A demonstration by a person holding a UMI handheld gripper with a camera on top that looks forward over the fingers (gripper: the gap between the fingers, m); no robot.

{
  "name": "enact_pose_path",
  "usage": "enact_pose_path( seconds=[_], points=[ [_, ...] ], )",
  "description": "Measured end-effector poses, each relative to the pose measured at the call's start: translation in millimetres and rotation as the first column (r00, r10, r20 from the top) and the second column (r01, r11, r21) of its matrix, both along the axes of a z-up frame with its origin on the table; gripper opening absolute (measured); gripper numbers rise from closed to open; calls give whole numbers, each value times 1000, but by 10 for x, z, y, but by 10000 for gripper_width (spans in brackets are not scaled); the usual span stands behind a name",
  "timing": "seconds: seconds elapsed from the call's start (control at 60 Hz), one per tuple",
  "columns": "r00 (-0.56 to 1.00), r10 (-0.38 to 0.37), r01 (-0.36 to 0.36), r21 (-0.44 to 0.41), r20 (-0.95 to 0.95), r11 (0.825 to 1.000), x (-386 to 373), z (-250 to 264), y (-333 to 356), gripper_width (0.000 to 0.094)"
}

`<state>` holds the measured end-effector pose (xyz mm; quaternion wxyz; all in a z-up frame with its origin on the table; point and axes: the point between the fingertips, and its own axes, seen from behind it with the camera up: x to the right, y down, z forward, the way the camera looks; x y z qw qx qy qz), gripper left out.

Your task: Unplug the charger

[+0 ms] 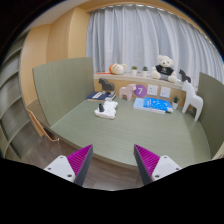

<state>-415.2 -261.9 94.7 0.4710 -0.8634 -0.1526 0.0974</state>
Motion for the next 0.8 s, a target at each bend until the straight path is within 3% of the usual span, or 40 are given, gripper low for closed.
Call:
enact_pose_path(
  seconds=[0.233, 0.467, 0.617, 0.7, 0.75, 0.8],
  points=[
    [997, -77, 75, -44, -30, 996, -985, -559, 966, 829],
    [985, -169, 169, -25, -24, 985, -1692, -799, 2345, 791],
    [976, -220, 220, -16, 0, 975, -1861, -950, 2916, 642],
    [969, -246, 246, -16, 1, 969, -1896, -1007, 3090, 476],
    [963, -269, 269, 7, -28, 963, -1892, -979, 3167, 233],
    [960, -280, 280, 6, -30, 960, -1878, -999, 3195, 201]
  ],
)
